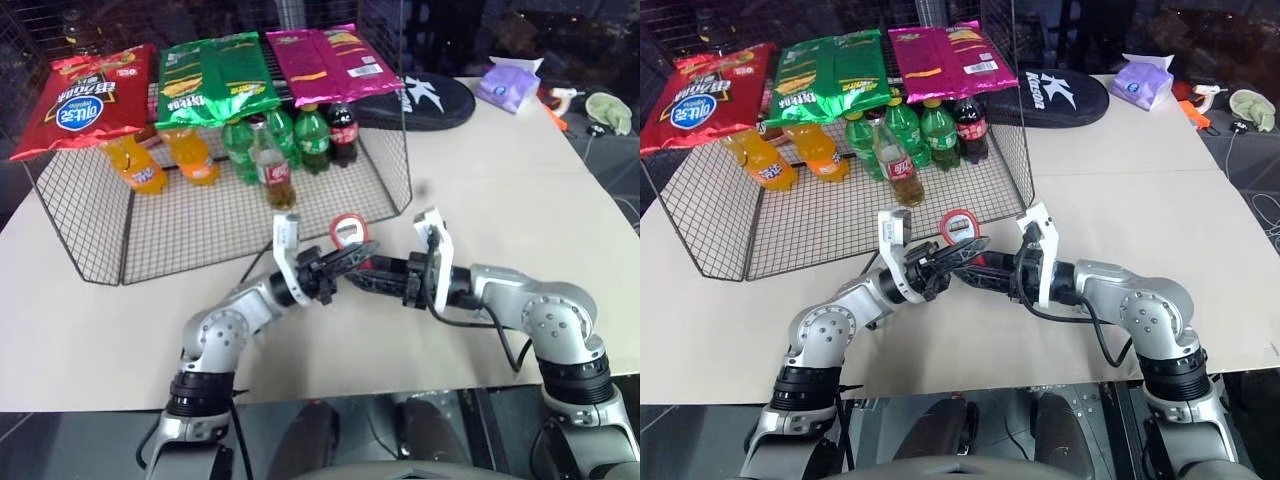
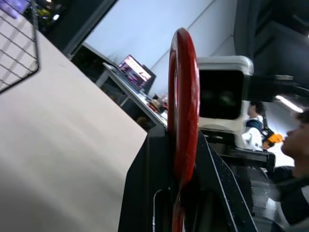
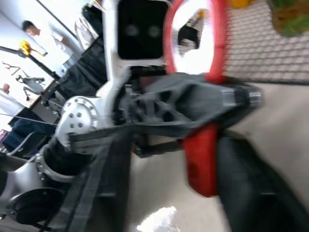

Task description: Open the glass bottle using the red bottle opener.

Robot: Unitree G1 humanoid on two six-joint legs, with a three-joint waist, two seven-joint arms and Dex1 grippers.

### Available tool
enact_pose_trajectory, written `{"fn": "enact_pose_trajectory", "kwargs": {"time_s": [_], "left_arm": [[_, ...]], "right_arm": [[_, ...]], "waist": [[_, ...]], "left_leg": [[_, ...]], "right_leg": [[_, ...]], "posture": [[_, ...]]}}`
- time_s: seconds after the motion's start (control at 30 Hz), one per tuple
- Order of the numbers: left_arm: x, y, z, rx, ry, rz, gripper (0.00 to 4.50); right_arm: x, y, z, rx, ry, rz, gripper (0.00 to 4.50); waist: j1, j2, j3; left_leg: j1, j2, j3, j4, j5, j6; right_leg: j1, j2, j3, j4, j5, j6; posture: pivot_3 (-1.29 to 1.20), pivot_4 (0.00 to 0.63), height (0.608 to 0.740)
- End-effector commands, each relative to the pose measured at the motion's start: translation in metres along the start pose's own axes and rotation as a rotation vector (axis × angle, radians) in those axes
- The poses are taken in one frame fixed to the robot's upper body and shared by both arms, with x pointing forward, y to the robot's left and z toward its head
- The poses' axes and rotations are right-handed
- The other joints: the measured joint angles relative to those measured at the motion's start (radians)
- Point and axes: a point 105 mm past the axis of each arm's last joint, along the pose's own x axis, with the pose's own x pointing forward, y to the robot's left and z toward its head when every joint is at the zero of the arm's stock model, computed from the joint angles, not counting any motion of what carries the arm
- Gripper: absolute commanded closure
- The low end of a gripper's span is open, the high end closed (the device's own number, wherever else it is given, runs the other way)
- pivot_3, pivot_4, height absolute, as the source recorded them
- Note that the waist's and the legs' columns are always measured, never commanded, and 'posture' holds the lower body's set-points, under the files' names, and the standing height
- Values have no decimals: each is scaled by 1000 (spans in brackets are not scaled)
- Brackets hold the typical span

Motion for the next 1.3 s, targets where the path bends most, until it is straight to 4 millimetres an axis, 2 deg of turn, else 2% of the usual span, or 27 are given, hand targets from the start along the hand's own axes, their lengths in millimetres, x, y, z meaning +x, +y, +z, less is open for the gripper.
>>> {"fn": "enact_pose_trajectory", "kwargs": {"time_s": [0.03,0.3,0.43,0.5,0.87,0.9,0.93,1.03,1.13,1.3], "left_arm": [[1,-1,5,40,-13,9,4500],[1,-1,6,46,-9,3,4500],[1,-1,6,47,-6,2,4500],[1,-1,6,47,-7,1,4500],[4,-2,7,49,-1,-12,4500],[4,-2,6,49,-1,-12,4500],[4,-2,6,49,0,-12,4500],[3,-3,6,46,2,-14,4500],[3,-3,4,41,14,-16,4500],[2,-4,0,20,33,-26,4500]], "right_arm": [[6,16,0,-14,30,87,3597],[6,11,-3,-31,62,65,3597],[6,12,-3,-40,65,64,2086],[6,8,-5,-39,72,41,1102],[7,5,-5,-38,93,28,1102],[7,5,-5,-38,93,29,1652],[7,5,-5,-38,91,29,1873],[8,6,-3,-33,82,33,3277],[9,7,-2,-28,75,39,4480],[9,7,-2,-15,68,42,4480]], "waist": [[-1,0,0],[0,0,0],[-1,0,0],[0,0,0],[0,0,0],[0,0,0],[0,0,0],[0,0,0],[0,0,0],[0,0,0]], "left_leg": [[0,0,0,0,0,0],[0,0,0,0,0,0],[0,0,0,0,0,0],[0,0,0,0,0,0],[0,0,0,0,0,0],[0,0,0,0,0,0],[0,0,0,0,0,0],[0,0,0,0,0,0],[0,0,0,0,0,0],[0,0,0,0,0,0]], "right_leg": [[0,0,0,0,0,0],[0,0,0,0,0,0],[0,0,0,0,0,0],[0,0,0,0,0,0],[0,0,0,0,0,0],[0,0,0,0,0,0],[0,0,0,0,0,0],[0,0,0,0,0,0],[0,0,0,0,0,0],[0,0,0,0,0,0]], "posture": [[0,150,740],[0,150,740],[0,150,740],[0,150,740],[0,150,740],[0,150,740],[0,150,740],[0,150,740],[0,150,740],[0,150,740]]}}
